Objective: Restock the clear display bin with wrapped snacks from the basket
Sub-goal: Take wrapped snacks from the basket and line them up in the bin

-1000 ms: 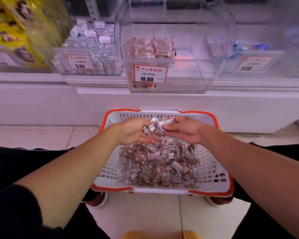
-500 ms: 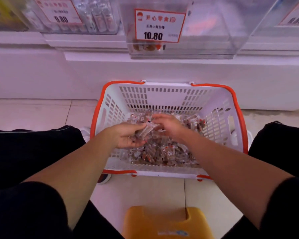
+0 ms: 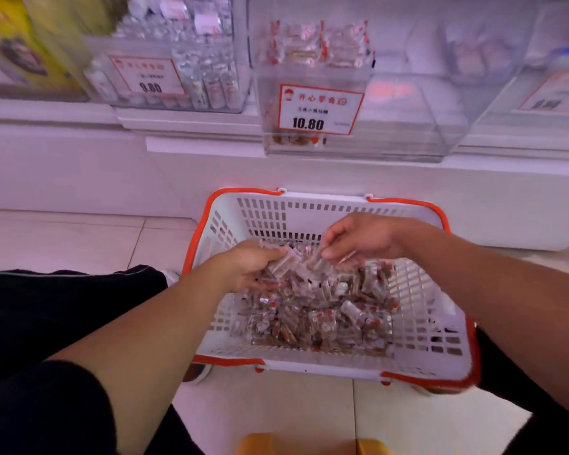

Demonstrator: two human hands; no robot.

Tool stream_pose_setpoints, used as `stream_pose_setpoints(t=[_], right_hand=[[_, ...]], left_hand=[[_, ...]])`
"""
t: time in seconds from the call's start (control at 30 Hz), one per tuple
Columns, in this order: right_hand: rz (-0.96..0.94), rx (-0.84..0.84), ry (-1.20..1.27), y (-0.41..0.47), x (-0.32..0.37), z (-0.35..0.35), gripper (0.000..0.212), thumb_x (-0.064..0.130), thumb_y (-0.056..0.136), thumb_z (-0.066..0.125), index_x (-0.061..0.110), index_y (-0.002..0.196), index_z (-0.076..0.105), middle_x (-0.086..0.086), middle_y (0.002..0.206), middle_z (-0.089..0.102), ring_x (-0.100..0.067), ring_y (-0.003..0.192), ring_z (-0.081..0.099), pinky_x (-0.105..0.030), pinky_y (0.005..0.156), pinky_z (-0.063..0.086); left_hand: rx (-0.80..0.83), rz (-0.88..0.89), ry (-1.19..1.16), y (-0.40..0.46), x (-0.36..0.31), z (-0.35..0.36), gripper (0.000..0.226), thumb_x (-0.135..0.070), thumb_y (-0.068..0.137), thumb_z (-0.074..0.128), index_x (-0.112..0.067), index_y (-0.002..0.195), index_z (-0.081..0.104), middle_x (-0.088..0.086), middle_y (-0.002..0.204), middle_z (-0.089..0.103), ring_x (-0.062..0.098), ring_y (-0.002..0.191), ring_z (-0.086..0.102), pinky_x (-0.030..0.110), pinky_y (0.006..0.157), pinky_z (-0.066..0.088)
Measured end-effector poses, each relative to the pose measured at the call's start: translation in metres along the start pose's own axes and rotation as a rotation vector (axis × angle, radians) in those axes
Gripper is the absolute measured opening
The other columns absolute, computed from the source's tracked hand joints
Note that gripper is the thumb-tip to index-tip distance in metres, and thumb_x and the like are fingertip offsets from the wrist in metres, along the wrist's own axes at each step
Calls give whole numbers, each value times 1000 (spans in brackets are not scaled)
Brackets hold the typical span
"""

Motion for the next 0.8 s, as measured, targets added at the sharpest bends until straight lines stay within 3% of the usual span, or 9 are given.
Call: stream_pose_setpoints(t=[0.07, 0.17, 0.27, 0.4, 0.5, 0.63, 0.8], right_hand=[[-45, -5, 186, -27, 27, -4, 15, -2, 84, 70, 9, 92, 63, -4, 83, 73, -14, 78, 71, -24, 67, 58], [-155, -130, 285, -63, 51, -9, 15, -4, 84, 70, 7, 91, 60, -11, 88, 69, -15, 73, 68, -24, 65, 59], [-274, -208, 357, -98, 73, -11, 14, -4, 85, 68, 2, 95, 61, -12, 81, 67, -14, 66, 67, -21, 65, 59], [-400, -159, 387, -138, 104, -2, 17, -2, 79, 71, 3, 92, 62, -9, 77, 70, -13, 65, 68, -22, 63, 58], [-496, -149, 344, -156, 125, -1, 22, 2, 73, 76, 4, 92, 65, -13, 81, 72, -16, 68, 69, -23, 62, 58], [-588, -240, 254, -166, 146, -16, 24, 6, 67, 78, 10, 89, 69, -14, 80, 69, -17, 65, 66, -25, 62, 58], [-649, -314, 159, -170, 163, -30, 33, 4, 70, 77, 8, 102, 69, -20, 91, 63, -24, 75, 66, -30, 69, 59]], left_hand=[[95, 32, -12, -16, -26, 14, 17, -26, 96, 65, -12, 104, 69, 5, 80, 75, 18, 73, 73, 34, 63, 60], [249, 49, -94, -53, -67, 40, 19, -24, 98, 60, -10, 104, 71, 9, 93, 76, 20, 78, 75, 41, 69, 62], [374, 89, -49, -101, -101, 57, 22, -21, 97, 58, -6, 106, 71, 17, 105, 74, 29, 91, 75, 47, 75, 62], [535, 157, 37, -166, -131, 62, 41, -22, 85, 73, -1, 120, 67, 22, 124, 67, 40, 112, 66, 41, 81, 60], [539, 242, 38, -190, -148, 54, 46, -17, 80, 82, -2, 121, 69, 19, 128, 66, 37, 115, 65, 47, 90, 56], [549, 309, -93, -195, -164, 55, 34, -8, 89, 69, 1, 122, 67, 23, 130, 63, 40, 119, 62, 55, 97, 52], [527, 317, -216, -189, -177, 59, 32, -5, 86, 63, 5, 116, 69, 26, 127, 63, 41, 118, 62, 58, 98, 50]])
Point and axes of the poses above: each hand's wrist, its own y-axis towards the middle knuckle, its own z-axis out of the palm, x = y × z, the point moved 9 cm from there along y, towards the middle knuckle
